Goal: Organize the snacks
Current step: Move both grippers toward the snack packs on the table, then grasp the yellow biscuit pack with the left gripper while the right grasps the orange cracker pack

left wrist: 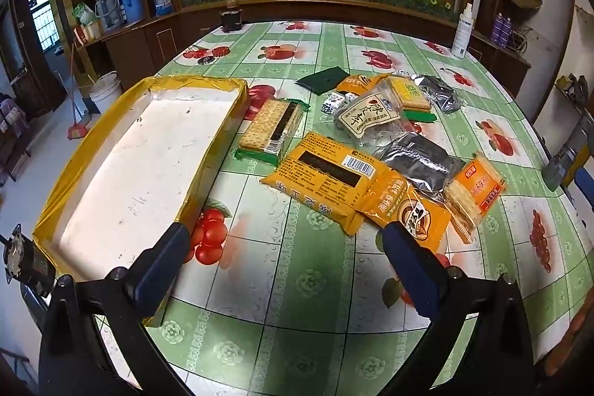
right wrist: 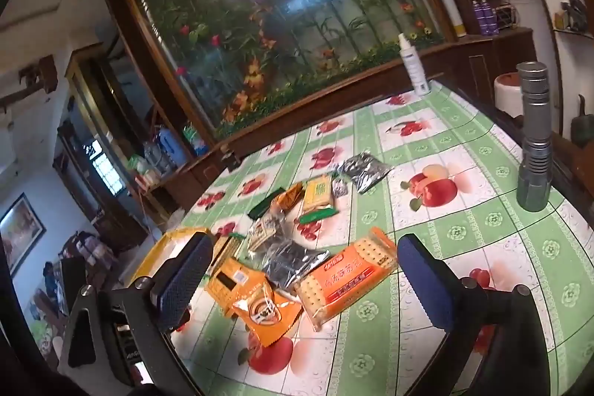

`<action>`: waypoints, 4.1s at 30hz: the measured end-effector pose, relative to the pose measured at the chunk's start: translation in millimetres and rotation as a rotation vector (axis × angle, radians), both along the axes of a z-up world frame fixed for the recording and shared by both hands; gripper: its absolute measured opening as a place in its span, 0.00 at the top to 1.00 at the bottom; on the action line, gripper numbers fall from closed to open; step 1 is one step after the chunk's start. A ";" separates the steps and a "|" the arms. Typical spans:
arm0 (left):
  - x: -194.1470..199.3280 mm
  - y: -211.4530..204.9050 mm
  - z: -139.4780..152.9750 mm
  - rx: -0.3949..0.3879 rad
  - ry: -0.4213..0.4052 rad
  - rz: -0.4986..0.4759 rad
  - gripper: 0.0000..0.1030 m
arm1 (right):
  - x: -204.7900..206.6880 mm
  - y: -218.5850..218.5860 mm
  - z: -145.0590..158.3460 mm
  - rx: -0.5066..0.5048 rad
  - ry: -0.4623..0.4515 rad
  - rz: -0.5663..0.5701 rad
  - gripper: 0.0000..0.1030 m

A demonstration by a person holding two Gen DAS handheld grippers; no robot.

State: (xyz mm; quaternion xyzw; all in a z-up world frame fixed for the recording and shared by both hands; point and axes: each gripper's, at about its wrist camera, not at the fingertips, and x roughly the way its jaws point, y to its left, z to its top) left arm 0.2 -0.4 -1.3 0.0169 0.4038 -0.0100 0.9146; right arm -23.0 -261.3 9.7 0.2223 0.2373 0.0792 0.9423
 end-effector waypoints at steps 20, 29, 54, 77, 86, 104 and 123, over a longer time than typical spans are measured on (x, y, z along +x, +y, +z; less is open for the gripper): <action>24.5 -19.0 -6.3 -0.069 0.068 0.002 0.00 | 21.9 15.8 -16.5 -0.214 0.134 0.122 0.02; 22.8 -19.9 -1.6 -0.048 0.052 0.013 0.00 | 21.8 12.6 -19.5 -0.218 0.138 0.129 0.02; 16.3 -19.0 12.8 0.009 -0.051 0.045 0.00 | 29.3 43.3 -20.6 -0.525 0.179 0.008 0.02; 38.8 -11.1 -10.9 -0.082 0.102 0.103 0.00 | 32.1 37.3 -27.7 -0.444 0.238 0.072 0.02; 93.8 -12.5 -51.1 -0.302 0.306 0.251 0.00 | 43.8 24.1 -58.2 -0.350 0.339 0.073 0.02; 67.1 -2.3 -49.5 -0.058 0.223 -0.081 0.33 | 100.8 10.8 -74.3 -0.471 0.438 -0.031 0.02; 71.5 0.6 -49.4 -0.039 0.241 -0.098 0.32 | 70.7 5.5 -59.7 -0.485 0.541 0.060 0.02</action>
